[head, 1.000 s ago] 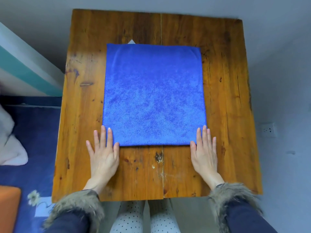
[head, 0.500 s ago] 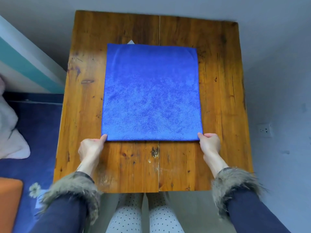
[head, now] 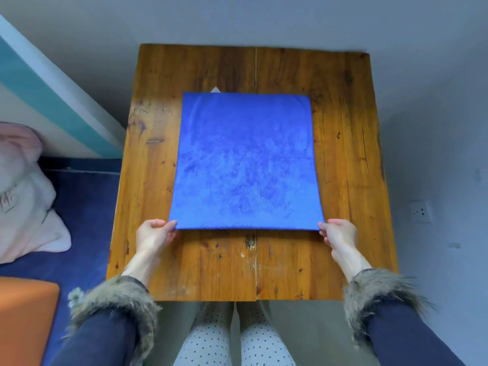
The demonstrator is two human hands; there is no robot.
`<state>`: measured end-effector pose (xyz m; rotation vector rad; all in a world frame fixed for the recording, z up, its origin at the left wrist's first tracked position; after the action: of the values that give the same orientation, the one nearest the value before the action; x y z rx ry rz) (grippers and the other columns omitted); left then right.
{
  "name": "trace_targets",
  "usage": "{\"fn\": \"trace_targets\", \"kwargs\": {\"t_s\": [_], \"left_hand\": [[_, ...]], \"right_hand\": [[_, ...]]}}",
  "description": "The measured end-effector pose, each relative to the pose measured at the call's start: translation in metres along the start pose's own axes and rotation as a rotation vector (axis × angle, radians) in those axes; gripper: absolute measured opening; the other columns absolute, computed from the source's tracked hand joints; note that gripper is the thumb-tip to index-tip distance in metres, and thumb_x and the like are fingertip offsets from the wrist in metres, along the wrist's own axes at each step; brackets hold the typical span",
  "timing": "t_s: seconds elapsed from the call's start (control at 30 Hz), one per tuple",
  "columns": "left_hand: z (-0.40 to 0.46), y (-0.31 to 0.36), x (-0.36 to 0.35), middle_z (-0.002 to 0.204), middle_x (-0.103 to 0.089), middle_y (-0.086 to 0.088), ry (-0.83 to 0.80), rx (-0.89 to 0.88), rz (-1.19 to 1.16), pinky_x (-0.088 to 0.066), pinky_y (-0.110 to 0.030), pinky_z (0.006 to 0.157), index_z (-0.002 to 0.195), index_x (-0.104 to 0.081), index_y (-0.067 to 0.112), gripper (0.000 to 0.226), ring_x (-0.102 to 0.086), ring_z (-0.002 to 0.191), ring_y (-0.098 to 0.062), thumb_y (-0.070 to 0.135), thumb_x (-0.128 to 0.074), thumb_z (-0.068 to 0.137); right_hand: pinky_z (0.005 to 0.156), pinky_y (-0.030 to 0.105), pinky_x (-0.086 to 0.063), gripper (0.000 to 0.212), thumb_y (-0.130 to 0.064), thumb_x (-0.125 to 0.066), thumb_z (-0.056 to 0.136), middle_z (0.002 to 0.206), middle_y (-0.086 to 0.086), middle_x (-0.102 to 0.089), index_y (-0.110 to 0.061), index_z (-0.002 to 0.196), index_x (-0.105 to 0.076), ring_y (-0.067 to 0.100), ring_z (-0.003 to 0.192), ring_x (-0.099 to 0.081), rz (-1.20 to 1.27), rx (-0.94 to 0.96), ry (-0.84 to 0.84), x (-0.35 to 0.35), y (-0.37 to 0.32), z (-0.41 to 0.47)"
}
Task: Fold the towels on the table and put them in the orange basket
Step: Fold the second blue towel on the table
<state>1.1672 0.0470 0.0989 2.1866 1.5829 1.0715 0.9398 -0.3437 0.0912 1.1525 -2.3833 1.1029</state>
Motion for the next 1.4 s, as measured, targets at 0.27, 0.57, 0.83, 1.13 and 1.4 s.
{"fn": "trace_targets", "kwargs": {"t_s": [0.27, 0.57, 0.83, 1.13, 1.4], "left_hand": [[-0.074, 0.043, 0.021, 0.079, -0.066, -0.005, -0.299, -0.391, 0.176, -0.048, -0.024, 0.068, 0.088, -0.066, 0.014, 0.009, -0.057, 0.069, -0.018, 0.008, -0.06, 0.089], [-0.099, 0.06, 0.025, 0.095, -0.066, 0.002, -0.37, -0.54, 0.359, -0.046, -0.021, 0.073, 0.098, -0.066, 0.017, 0.018, -0.061, 0.086, -0.013, 0.004, -0.063, 0.086], [-0.104, 0.046, 0.029, 0.062, -0.057, 0.002, -0.373, -0.476, 0.517, -0.038, -0.022, 0.057, 0.084, -0.069, 0.012, 0.008, -0.048, 0.061, -0.011, 0.012, -0.063, 0.088], [-0.108, 0.067, 0.034, 0.076, -0.064, 0.0, -0.356, -0.464, 0.38, -0.042, -0.024, 0.068, 0.081, -0.069, 0.019, 0.007, -0.053, 0.074, -0.014, 0.021, -0.065, 0.086], [-0.092, 0.108, 0.021, 0.093, -0.069, -0.002, -0.275, -0.543, 0.111, -0.048, -0.029, 0.085, 0.094, -0.067, 0.014, 0.01, -0.061, 0.089, -0.014, 0.02, -0.061, 0.089]], "right_hand": [[0.058, 0.019, -0.046, 0.018, -0.003, -0.056, 0.089, 0.077, 0.006, -0.065, -0.021, 0.087, -0.061, 0.014, 0.066, -0.057, 0.004, 0.416, -0.124, 0.047, -0.025, -0.071], [0.066, 0.007, -0.05, 0.03, 0.009, -0.049, 0.089, 0.101, 0.005, -0.062, -0.008, 0.111, -0.061, 0.009, 0.08, -0.062, -0.033, 0.466, -0.208, 0.069, -0.029, -0.085], [0.059, 0.007, -0.047, 0.017, -0.001, -0.057, 0.088, 0.091, 0.005, -0.066, -0.01, 0.099, -0.067, 0.006, 0.059, -0.063, -0.249, 0.568, -0.147, 0.082, -0.03, -0.083], [0.056, 0.022, -0.038, 0.008, -0.007, -0.062, 0.086, 0.061, 0.002, -0.058, -0.01, 0.082, -0.068, 0.013, 0.056, -0.048, -0.265, 0.521, -0.234, 0.093, -0.046, -0.077], [0.081, 0.027, -0.04, 0.007, -0.012, -0.06, 0.088, 0.099, 0.007, -0.062, -0.01, 0.092, -0.064, 0.019, 0.094, -0.056, -0.159, 0.613, -0.123, 0.078, -0.113, -0.06]]}}
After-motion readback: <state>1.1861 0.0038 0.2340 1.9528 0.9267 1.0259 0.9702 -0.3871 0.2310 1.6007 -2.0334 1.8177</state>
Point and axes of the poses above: each hand's wrist, its own z-axis towards the middle knuckle, its own x-axis out of the back of the hand, y = z × x, the point moved 8 cm from there along z, towards the middle knuckle
